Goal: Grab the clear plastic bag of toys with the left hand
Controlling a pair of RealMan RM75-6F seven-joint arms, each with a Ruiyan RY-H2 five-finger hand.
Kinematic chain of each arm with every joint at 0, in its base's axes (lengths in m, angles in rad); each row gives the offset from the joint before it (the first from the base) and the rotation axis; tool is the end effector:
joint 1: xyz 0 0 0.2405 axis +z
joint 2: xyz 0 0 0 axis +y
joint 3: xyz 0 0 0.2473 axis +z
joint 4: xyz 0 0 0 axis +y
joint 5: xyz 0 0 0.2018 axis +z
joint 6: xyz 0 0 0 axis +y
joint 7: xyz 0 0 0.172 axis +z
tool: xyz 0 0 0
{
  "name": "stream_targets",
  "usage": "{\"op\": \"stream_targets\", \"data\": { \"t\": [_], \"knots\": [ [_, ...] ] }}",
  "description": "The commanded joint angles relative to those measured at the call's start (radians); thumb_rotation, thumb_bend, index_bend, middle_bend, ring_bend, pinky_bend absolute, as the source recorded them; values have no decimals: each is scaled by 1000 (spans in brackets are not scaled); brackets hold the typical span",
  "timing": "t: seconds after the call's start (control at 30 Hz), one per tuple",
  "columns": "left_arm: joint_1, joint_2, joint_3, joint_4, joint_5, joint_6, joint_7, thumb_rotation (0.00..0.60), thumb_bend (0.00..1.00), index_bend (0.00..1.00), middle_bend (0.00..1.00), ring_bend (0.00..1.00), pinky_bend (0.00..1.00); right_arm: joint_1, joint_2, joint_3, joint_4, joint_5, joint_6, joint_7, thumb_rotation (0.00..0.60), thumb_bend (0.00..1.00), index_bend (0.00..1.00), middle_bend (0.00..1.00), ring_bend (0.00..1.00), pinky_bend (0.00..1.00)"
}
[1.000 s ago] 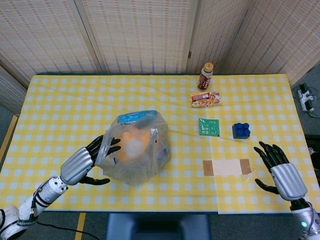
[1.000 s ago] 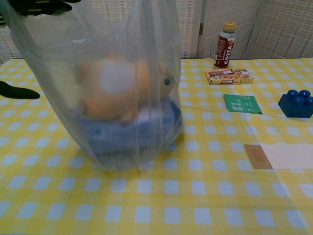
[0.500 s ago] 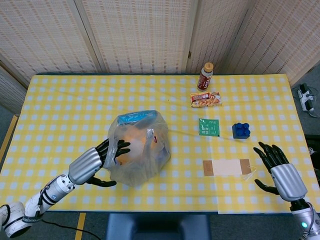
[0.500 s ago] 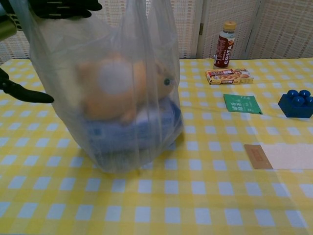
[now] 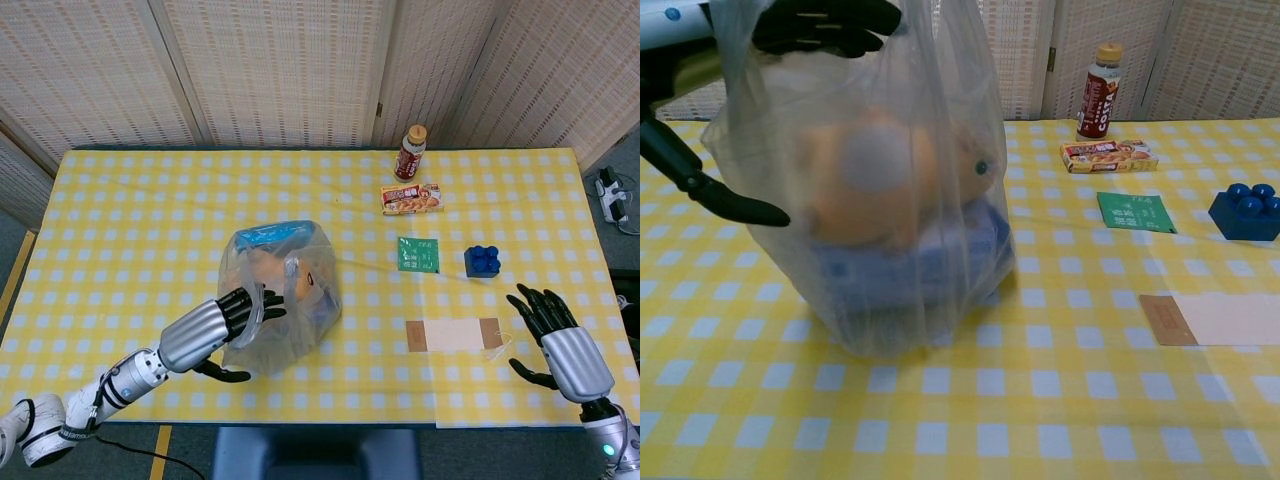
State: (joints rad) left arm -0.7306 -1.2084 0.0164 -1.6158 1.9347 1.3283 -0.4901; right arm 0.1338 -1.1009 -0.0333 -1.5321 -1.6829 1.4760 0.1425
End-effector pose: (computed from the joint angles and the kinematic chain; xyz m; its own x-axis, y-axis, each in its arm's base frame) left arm -0.0859 0.2811 0.0763 0.1926 0.3366 0.9217 0.5853 -0.7933 0.1674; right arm -0.2880 -0.2030 0.1477 0.3795 -0.0921 0.9206 -0.9099 -0.2172 0.3534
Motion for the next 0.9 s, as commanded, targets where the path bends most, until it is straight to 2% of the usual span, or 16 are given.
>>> {"op": "stream_targets", "data": {
  "t": [0.03,0.3,0.53,0.9],
  "knots": [
    [-14,-2,4,-5,-2,-16,-16,600,121,59,88,90,135,0,1,0,0,0,1,2,600,255,0,0,0,0],
    [-42,-6,9,-5,-13,-35,-70,600,121,59,88,90,155,-1,1,0,1,0,2,3,600,255,0,0,0,0],
    [-79,9,12,-14,-27,-59,-163,600,119,58,88,70,123,0,1,0,0,0,0,2,600,255,0,0,0,0],
    [-109,16,-3,-8,-74,-96,-187,600,117,57,87,63,125,-4,5,-1,-2,-6,11,7,600,255,0,0,0,0]
  ]
}}
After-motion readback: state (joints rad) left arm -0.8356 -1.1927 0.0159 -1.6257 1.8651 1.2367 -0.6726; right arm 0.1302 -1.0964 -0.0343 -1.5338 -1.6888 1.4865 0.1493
